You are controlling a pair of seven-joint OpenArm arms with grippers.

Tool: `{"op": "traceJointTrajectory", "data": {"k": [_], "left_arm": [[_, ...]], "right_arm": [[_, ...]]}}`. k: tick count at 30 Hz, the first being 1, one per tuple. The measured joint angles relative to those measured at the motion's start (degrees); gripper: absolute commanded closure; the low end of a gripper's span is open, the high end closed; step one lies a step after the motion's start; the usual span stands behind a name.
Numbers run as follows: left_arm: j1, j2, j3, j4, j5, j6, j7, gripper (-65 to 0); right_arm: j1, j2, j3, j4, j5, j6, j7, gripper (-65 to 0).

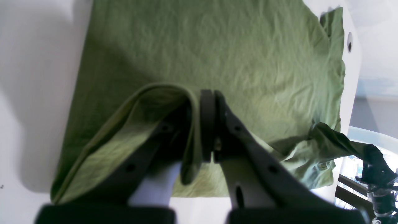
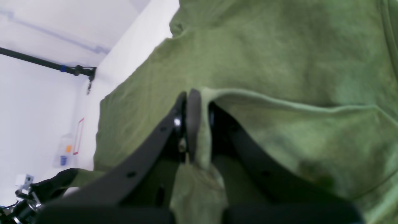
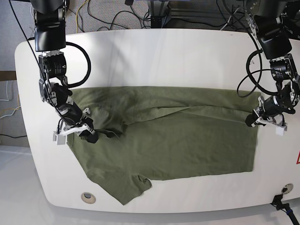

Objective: Fold the T-shirt properly
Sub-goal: 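Release the folded edge and raise both grippers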

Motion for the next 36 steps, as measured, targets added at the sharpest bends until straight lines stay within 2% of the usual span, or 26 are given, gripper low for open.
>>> {"op": "traceJointTrajectory", "data": {"k": [14,15,16,19,20,21,22,26,29,32,36], "left_arm": [[-2.6,-0.2,-0.1,-0.1,0.0,0.0,-0.1,-0.1],[-2.6,-0.3,-0.1,-0.1,1.1,-0.1,-0.1,-4.8],[-2.7,-0.4,-0.1,-0.1,2.9,-0.1,-0.1,-12.8],[-3.6,-0.8,0.0,-0.1,9.2,0.0,0.0,-43.0],[-4.1,-0.8,0.0,-0.1,11.6,0.2,-0.2,-49.8],[-4.5,-0.8,0.0,0.0,13.4,0.0,-0.2,-53.4],[-4.6,-0.9,0.0,0.5,14.9,0.0,-0.1,-53.0],[-4.4,-2.1,0.0,4.7,21.0,0.0,0.1,-52.1],[-1.9,-4.7,0.1,11.1,22.9,-0.6,-0.4,-52.1],[5.0,-5.9,-0.3,19.3,24.1,0.2,-6.6,-52.1],[14.2,-6.7,2.7,25.2,23.0,-0.6,-13.6,-52.1]], "right_arm": [[4.7,0.0,-0.1,-6.2,0.0,0.1,0.1,0.0],[5.0,0.0,-0.1,-6.8,0.0,0.1,0.1,-6.9],[5.2,0.1,-0.7,-7.2,0.0,0.0,0.2,-16.0],[6.7,0.5,-2.8,-8.3,0.1,-0.1,0.0,-45.8],[7.2,1.1,-3.8,-8.4,0.2,0.1,0.0,-53.1],[7.4,1.8,-4.7,-8.3,0.6,0.4,-0.9,-59.0],[7.5,2.7,-5.2,-8.3,0.3,0.4,-1.8,-61.6],[5.4,7.8,-5.4,-5.4,0.0,0.1,-3.1,-61.9],[1.6,12.9,-5.4,-0.7,-0.3,0.0,-3.3,-61.9],[-3.7,17.2,-4.9,4.0,-6.8,-0.5,-3.0,-61.7],[-8.7,17.7,-4.9,8.1,-14.1,0.5,-3.2,-55.1]]}}
